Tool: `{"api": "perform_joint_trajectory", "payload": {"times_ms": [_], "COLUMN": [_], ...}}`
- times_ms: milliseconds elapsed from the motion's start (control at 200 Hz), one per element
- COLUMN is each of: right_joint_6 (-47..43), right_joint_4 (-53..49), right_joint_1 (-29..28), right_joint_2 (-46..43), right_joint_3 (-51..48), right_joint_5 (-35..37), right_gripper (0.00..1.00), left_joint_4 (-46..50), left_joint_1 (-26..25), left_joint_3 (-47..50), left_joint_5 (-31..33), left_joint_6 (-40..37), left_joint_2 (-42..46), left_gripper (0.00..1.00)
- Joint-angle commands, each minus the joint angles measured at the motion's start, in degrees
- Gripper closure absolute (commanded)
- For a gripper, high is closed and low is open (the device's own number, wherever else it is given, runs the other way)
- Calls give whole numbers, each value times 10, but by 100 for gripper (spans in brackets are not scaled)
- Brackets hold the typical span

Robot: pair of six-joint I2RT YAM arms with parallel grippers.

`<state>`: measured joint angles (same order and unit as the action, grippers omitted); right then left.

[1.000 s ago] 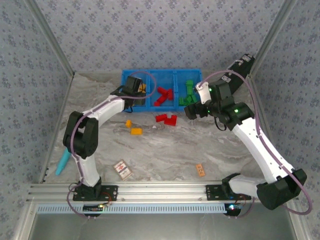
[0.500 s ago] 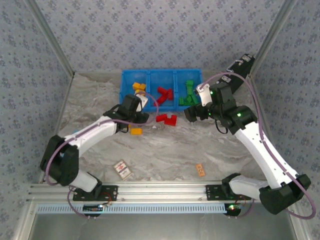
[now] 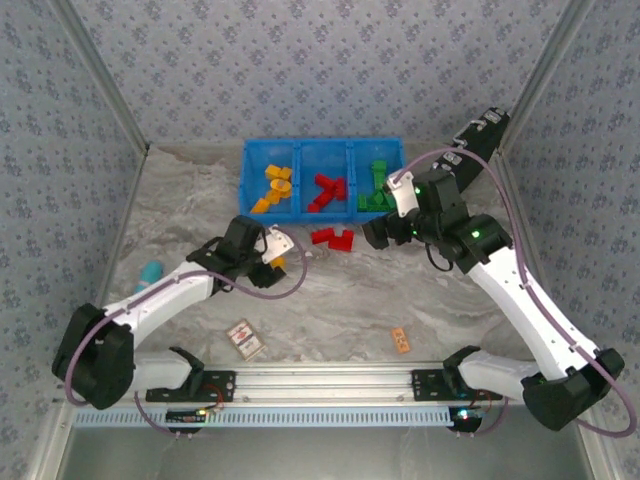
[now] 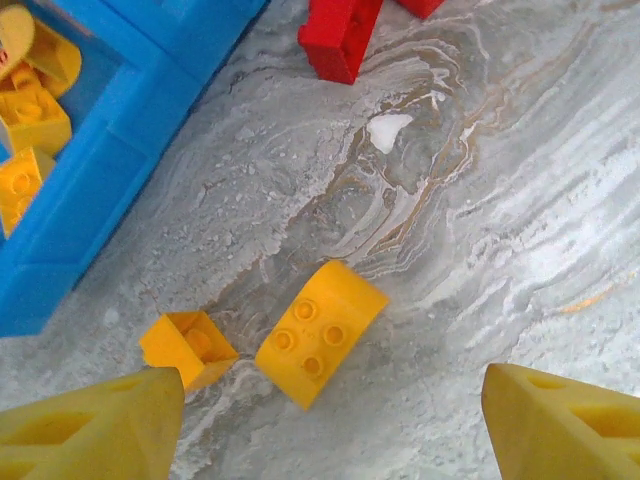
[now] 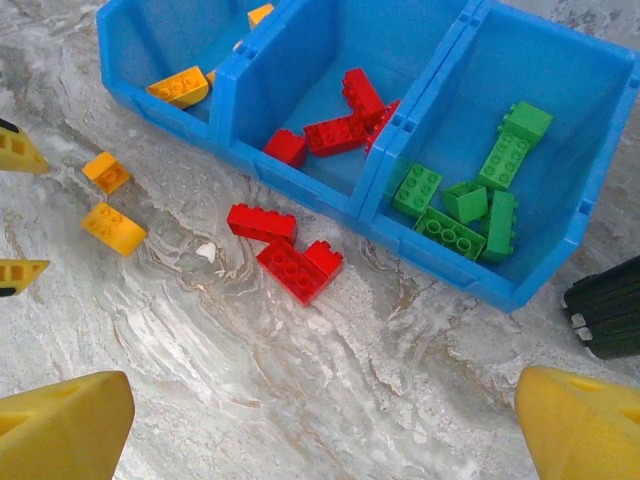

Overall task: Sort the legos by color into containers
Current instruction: Pick up the lego from the center of the table.

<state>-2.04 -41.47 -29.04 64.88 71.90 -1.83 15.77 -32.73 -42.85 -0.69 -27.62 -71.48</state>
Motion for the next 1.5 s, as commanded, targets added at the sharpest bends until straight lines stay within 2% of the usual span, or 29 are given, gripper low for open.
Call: {"api": "perform_joint_trajectory", "payload": {"times_ms": [0, 165, 345, 575, 785, 970, 1495], "right_joint_6": [13, 17, 18, 5, -8, -15, -21], "right_joint_4": [15, 45, 68, 68, 68, 103, 118], "right_joint_1": [-2, -2, -3, 0, 10, 14, 31], "right_joint_2": [-27, -35, -28, -13, -5, -29, -3], "right_joint_3": [-15, -21, -22, -31, -66, -97, -104], "right_joint_5": [11, -7, -29, -30, -18, -18, -41], "right_gripper": [0, 0, 0, 0, 0, 0, 0], "left_joint_4": [15, 40, 28, -19, -23, -52, -20], "left_joint_1": [20, 34, 35, 37, 41, 46, 64], "left_joint_3": [2, -1, 1, 0, -23, -31, -106], "left_joint_5": [-47, -98, -110, -74, -75, -49, -33], "left_joint_6": [-96, -143, -177, -212, -235, -248, -266], "left_joint_2": [29, 8, -35, -91, -148, -175, -259], "left_gripper": [22, 21, 22, 23, 23, 24, 24]}}
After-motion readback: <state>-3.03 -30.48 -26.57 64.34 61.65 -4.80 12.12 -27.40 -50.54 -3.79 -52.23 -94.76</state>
